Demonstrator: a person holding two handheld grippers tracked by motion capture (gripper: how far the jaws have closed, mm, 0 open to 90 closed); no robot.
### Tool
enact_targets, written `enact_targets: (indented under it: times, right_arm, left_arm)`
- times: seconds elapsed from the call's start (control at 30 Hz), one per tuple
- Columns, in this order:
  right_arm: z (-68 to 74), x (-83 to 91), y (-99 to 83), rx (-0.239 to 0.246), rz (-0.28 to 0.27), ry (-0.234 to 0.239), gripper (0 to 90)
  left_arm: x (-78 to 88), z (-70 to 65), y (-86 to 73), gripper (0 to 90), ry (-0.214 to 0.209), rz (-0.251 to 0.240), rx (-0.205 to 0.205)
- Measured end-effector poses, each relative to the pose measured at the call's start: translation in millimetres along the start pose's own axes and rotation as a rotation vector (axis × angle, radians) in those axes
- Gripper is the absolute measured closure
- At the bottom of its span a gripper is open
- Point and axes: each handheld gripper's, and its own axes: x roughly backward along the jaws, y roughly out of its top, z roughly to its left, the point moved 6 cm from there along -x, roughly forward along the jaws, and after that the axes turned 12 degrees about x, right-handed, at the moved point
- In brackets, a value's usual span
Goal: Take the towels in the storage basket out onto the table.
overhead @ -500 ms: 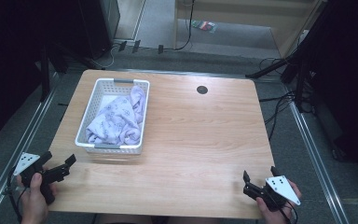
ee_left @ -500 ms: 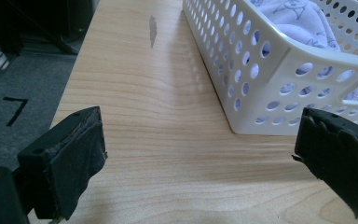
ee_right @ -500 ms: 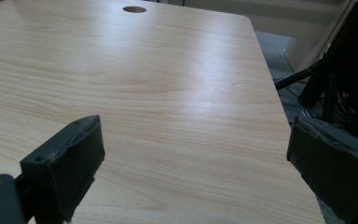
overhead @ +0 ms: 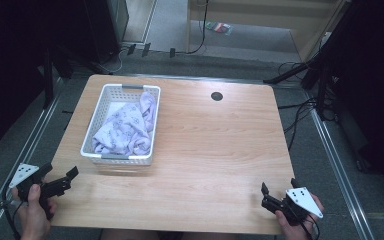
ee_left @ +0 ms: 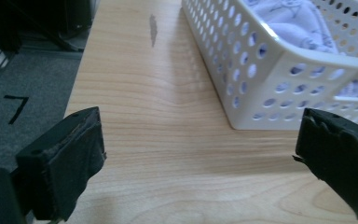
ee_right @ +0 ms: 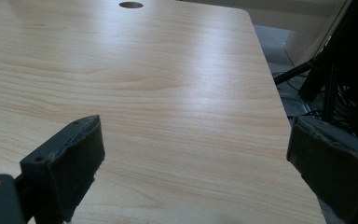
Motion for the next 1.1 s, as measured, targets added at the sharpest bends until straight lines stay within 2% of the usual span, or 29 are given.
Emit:
enact_targets:
  times: [0.03,0.13,0.17,0.2,0.23,0.3,0.33,0.37,0.4,0.53,0.63,0.8,1.0,1.1]
  right_arm:
    - [-0.1,0.0,0.0,0.001,-0.001,-0.001,4.1]
    - [-0.2,0.0,0.0,-0.001,0.000,-0.001,4.1]
    - [-0.3,-0.2,-0.1,-0.003,0.003,-0.001,4.1]
    - [-0.3,-0.2,-0.1,-0.003,0.003,-0.001,4.1]
    - [-0.3,-0.3,-0.1,-0.004,0.003,0.000,4.1]
    - [-0.4,-0.2,-0.2,-0.004,0.004,0.001,4.1]
    - [-0.5,-0.4,-0.2,-0.005,0.004,0.002,4.1]
    - [-0.8,-0.6,-0.6,-0.003,0.009,0.000,4.1]
    - [-0.8,-0.4,-0.7,-0.005,0.010,-0.001,4.1]
    - [-0.9,0.0,-0.7,-0.004,0.009,-0.004,4.1]
    - [-1.0,-0.3,-0.7,-0.004,0.011,-0.004,4.2]
    - [-1.2,-0.2,-0.7,-0.006,0.009,-0.004,4.2]
    - [-1.5,0.0,-0.8,-0.008,0.011,-0.007,4.3]
    - [-1.5,-0.1,-1.1,-0.007,0.015,-0.009,4.3]
  left_arm:
    - [2.0,-2.9,0.6,0.0,-0.020,-0.001,-0.001]
    - [6.7,-10.5,4.4,0.0,-0.027,-0.009,-0.013]
    - [11.3,-20.6,10.5,0.0,-0.036,-0.021,-0.039]
    - [11.3,-20.6,10.5,0.0,-0.036,-0.021,-0.039]
    - [14.7,-31.8,17.2,0.0,-0.035,-0.024,-0.079]
    - [16.5,-42.7,23.6,0.0,-0.034,-0.014,-0.107]
    - [16.5,-42.7,23.6,0.0,-0.034,-0.014,-0.107]
    - [17.3,-52.5,28.8,0.0,-0.043,0.002,-0.122]
    - [16.8,-56.8,31.6,0.0,-0.046,0.018,-0.120]
    - [14.2,-64.8,36.6,0.0,-0.050,0.038,-0.128]
    - [6.8,-71.7,43.3,0.0,-0.040,0.077,-0.132]
    - [-3.9,-83.9,52.1,0.0,-0.041,0.135,-0.165]
    - [-15.5,-95.9,63.5,0.0,-0.034,0.177,-0.177]
    - [-22.5,-102.1,69.2,0.0,-0.020,0.200,-0.197]
